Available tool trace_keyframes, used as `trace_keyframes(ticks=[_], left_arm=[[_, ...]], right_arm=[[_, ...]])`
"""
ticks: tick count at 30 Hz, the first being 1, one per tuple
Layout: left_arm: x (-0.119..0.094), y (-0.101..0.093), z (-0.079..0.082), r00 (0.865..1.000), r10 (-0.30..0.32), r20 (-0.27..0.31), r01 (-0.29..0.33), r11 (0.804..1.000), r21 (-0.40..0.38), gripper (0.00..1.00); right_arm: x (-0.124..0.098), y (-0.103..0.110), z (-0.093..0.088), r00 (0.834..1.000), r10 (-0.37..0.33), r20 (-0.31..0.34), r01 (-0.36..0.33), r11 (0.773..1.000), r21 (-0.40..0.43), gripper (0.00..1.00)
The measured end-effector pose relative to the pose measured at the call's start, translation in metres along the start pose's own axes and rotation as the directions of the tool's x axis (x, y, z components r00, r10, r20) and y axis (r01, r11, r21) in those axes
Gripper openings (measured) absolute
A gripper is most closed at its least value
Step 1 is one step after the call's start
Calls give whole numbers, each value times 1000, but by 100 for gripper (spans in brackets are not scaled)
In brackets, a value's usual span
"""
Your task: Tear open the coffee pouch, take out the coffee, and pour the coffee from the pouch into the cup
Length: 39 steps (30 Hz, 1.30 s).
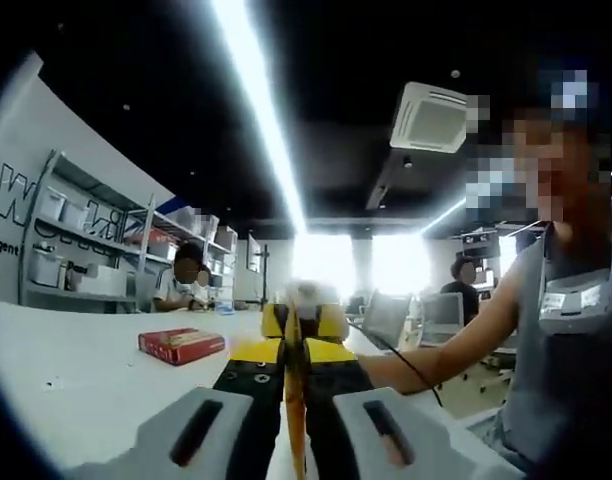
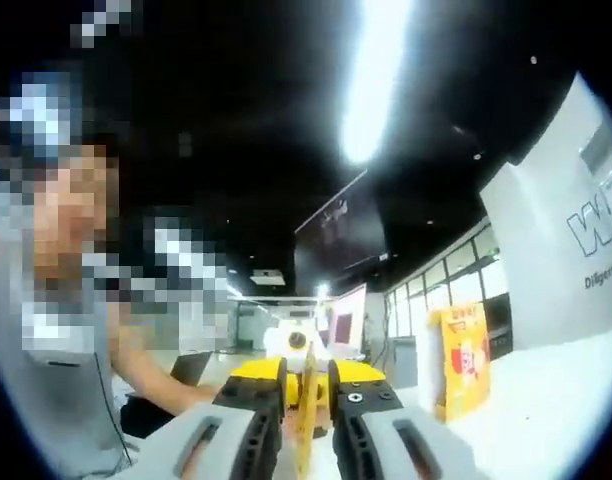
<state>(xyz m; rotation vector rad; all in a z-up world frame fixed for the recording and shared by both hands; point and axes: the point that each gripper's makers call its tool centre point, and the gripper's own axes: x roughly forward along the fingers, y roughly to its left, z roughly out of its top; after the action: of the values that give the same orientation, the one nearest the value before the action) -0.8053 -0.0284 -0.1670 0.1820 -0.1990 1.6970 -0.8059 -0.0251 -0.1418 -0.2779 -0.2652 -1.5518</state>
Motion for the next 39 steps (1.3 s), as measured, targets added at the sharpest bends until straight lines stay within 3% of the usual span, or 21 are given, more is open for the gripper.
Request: trace_keyframes(ticks=[6,15,18,20,22,26,29,30,31,32,33,35,36,39], left_arm=[[4,-4,-6,1000,-19,-18,19,1000,6,9],[3,-5,-6,999,-28,-18,29,1000,6,9],[5,-5,-2,999,-39,30,38,998,45,10],[7,-2,-2,999,-20,44,17,997,77,18],[10,-2,-3,999,-21,44,18,998,66,36],[13,1,-13,1000,-14,5,13,997,73,41],[17,-6,-33,996,-40,-86,48,995,90,35],[18,-8,-39,992,-45,-117,57,993,107,29],[18,-8,-44,989,-36,-142,54,990,129,16],[19,-7,-49,985,-25,-170,51,987,154,11],[21,-10,-47,988,-31,-154,52,989,139,10],[18,-11,-49,983,-36,-182,50,996,69,9],[17,-9,-49,980,-35,-194,49,997,66,8],[14,-7,-52,977,-30,-211,48,996,81,8]], right_arm=[[1,4,2,1000,6,16,-6,1000,4,6],[2,6,0,1000,9,-9,-9,1000,-13,4],[2,6,5,1000,-7,4,7,1000,-30,3],[1,3,8,1000,-22,8,22,999,-36,3],[-1,2,11,999,-26,21,27,999,-41,3],[-3,0,17,999,-28,44,29,999,-37,3],[-1,2,18,999,-26,47,28,999,-45,2],[-1,3,18,998,-24,50,26,999,-46,2],[0,3,19,998,-23,51,25,999,-45,3],[0,3,19,998,-23,52,26,999,-46,3],[0,5,17,999,-22,39,23,998,-51,3],[0,7,14,999,2,33,-1,999,-47,4],[0,12,11,999,38,18,-37,999,-21,4],[0,9,9,1000,25,-7,-25,999,-28,5]])
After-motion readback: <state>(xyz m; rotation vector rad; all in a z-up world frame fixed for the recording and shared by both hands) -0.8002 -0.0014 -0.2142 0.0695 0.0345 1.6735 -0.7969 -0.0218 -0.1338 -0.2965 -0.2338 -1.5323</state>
